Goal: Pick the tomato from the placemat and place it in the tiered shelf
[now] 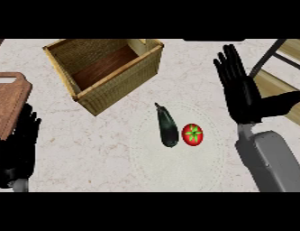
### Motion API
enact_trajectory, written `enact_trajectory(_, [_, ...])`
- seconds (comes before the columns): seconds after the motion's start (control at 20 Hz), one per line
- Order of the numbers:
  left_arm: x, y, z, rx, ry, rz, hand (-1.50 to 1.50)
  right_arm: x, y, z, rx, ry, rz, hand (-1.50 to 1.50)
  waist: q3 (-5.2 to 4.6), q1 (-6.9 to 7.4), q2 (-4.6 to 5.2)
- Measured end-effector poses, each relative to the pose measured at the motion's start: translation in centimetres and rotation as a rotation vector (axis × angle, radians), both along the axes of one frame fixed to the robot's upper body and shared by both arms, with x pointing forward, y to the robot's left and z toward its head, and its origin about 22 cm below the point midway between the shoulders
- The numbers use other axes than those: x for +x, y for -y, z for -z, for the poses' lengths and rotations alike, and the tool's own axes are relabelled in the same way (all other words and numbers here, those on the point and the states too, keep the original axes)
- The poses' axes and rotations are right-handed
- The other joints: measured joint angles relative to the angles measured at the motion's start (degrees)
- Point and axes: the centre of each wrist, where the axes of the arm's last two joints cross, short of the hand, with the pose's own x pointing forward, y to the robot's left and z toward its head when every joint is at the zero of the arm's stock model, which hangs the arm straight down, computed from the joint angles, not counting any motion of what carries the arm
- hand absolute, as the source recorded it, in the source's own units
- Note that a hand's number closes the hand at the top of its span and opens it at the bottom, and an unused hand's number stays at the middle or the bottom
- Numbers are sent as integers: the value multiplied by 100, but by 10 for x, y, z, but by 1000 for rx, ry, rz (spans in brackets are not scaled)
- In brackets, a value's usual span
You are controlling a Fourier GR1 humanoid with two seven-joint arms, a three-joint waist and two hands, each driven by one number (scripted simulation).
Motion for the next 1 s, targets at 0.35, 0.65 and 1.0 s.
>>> enact_trajectory(0.35, [-7, -9, 19, -52, -133, 63, 0, -25, 95, 2, -377, -28, 326, 150, 89, -317, 61])
enact_trajectory(0.65, [-2, -10, 26, -113, -173, 170, 0, -86, 149, 44, -517, -278, 556, -150, 165, -241, 48])
enact_trajectory(1.0, [8, -12, 29, -131, -189, 236, 0, -142, 141, 22, -581, -272, 407, -150, 205, -75, 24])
